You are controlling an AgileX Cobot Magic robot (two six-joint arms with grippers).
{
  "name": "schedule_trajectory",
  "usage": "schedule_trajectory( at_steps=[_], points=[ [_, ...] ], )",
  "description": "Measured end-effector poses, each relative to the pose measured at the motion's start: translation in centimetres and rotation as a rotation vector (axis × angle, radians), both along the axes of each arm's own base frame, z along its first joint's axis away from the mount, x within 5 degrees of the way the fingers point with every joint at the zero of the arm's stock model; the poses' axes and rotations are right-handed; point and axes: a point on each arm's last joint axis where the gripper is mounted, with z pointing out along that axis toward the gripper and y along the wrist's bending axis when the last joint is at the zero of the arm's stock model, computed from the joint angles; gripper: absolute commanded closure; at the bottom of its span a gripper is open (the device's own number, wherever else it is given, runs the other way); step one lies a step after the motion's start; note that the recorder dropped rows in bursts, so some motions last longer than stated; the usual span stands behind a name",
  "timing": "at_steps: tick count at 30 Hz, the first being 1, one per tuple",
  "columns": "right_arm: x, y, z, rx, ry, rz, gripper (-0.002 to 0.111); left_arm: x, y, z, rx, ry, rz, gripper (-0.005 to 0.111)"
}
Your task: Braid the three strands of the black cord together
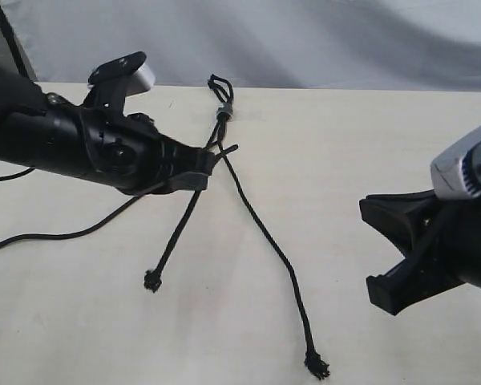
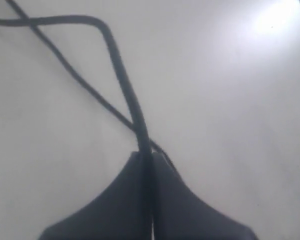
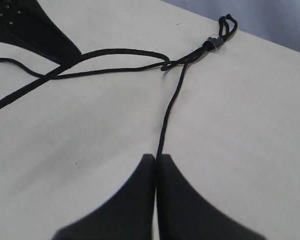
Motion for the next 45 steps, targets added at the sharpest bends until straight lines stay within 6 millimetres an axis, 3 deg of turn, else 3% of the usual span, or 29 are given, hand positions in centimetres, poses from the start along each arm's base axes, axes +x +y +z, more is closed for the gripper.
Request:
schedule_trajectory(
  at_steps=[3,7,11,13,15,18,20,22,25,28,32,34,36,38,42,45],
  points=[
    [-0.1,-0.3,-0.8,0.011,-0.026,-0.015,0.106,-0.3,-1.9,0.4,-0.02,-0.048,-0.009,0.105],
    [-0.1,-0.4,-0.8,0.029,-0.061,-0.027,0.106,0.5,-6.7,-0.9,0.036,-0.136,-0.005,0.105],
    [-0.7,-1.2,1.2,0.091,-0.215,-0.042,0.106,3.0,-12.8,-3.4,0.058,-0.15,-0.054,0.105],
    [-0.9,-2.3,2.1,0.114,-0.278,-0.096,0.106,4.0,-14.5,-4.6,0.061,-0.143,-0.06,0.104],
    [-0.9,-3.7,2.7,0.115,-0.317,-0.18,0.106,4.7,-16.1,-5.6,0.059,-0.142,-0.07,0.088],
    [-0.6,-5.3,2.4,0.092,-0.313,-0.297,0.106,5.3,-17.5,-6.7,0.063,-0.143,-0.096,0.046],
    [-0.5,-5.9,1.7,0.08,-0.297,-0.344,0.106,5.3,-18.0,-6.9,0.06,-0.14,-0.131,0.034],
    [-0.5,-6.1,1.5,0.078,-0.293,-0.355,0.106,5.2,-18.1,-6.6,0.059,-0.149,-0.162,0.031],
    [-0.5,-6.1,1.4,0.078,-0.294,-0.358,0.106,5.4,-17.0,-4.4,0.031,-0.171,-0.229,0.035],
    [-0.5,-6.1,1.4,0.089,-0.29,-0.364,0.106,5.8,-13.6,-1.5,0.022,-0.182,-0.278,0.054],
    [0.3,-5.9,0.8,0.102,-0.219,-0.381,0.106,6.0,-6.1,0.5,0.053,-0.137,-0.229,0.094],
    [1.3,-5.5,0.2,0.075,-0.131,-0.376,0.106,5.3,-2.0,1.2,0.066,-0.121,-0.158,0.106],
    [2.8,-4.8,-0.4,0.032,-0.023,-0.36,0.106,4.0,1.2,1.8,0.078,-0.129,-0.084,0.106],
    [4.5,-3.6,-1.1,-0.009,0.083,-0.318,0.106,2.3,3.2,2.6,0.092,-0.163,-0.036,0.106],
    [7.3,-0.2,-2.8,-0.083,0.235,-0.21,0.106,-1.2,5.7,2.5,0.149,-0.241,0.071,0.106],
    [9.2,2.4,-4.5,-0.13,0.314,-0.151,0.093,-3.5,7.1,1.6,0.195,-0.276,0.151,0.106]
  ],
)
